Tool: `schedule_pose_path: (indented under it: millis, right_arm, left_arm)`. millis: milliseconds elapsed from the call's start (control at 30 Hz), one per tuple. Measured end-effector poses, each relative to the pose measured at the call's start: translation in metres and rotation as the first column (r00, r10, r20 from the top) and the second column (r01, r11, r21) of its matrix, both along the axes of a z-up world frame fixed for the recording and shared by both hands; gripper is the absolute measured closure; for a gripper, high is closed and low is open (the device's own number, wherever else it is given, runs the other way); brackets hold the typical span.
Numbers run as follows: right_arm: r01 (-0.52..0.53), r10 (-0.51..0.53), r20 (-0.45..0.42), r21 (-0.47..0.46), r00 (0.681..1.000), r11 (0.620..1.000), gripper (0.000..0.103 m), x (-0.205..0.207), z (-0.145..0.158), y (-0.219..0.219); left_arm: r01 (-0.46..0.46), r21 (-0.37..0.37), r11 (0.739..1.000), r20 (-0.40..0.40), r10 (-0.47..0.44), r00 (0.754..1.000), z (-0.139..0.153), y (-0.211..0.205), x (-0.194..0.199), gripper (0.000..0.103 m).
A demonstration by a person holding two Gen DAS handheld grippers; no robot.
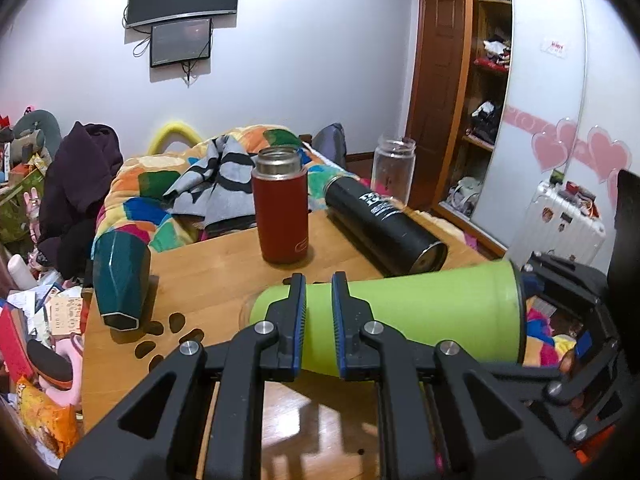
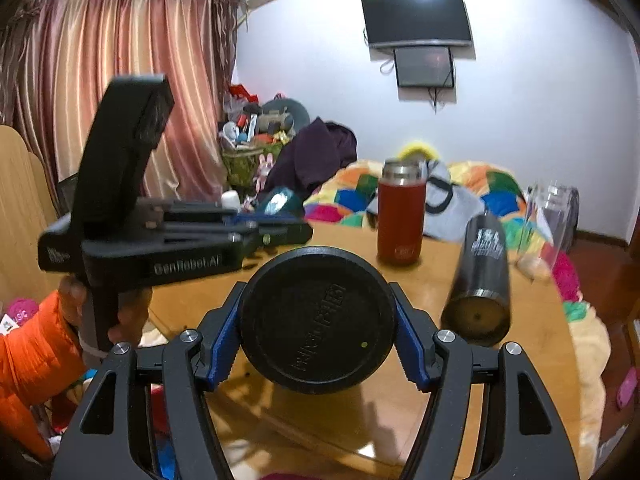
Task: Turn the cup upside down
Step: 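Grasp the black lid end with the right tool while the left tool holds the bottle, then raise the lid end with the right tool while the left tool steadies the glass end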
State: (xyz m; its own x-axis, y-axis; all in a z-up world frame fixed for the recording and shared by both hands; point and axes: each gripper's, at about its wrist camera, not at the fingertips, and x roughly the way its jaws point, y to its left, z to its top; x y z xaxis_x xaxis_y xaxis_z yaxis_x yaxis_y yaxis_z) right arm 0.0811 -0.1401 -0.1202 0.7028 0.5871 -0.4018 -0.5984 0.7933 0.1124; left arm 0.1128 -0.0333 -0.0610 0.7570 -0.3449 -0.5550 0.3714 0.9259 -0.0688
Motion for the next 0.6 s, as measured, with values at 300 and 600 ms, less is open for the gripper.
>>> schedule_pose_path:
  millis: [300, 600]
  right_arm:
    - [-0.006, 0.006, 0.034, 0.003, 0.999, 1.0, 0.04, 0.011, 0.032, 0.001]
    - [-0.022, 0.024, 0.029, -0.057, 0.999, 0.998, 0.04, 0.024, 0.045, 0.017]
  left_arm:
    - [0.03, -0.053, 0.998, -0.014, -0.03, 0.999, 0.007, 0.014, -0.007, 0.091]
    - [0.066, -0.024, 0.998, 0.006, -0.066, 0.998, -0.004, 0.019, -0.037, 0.032]
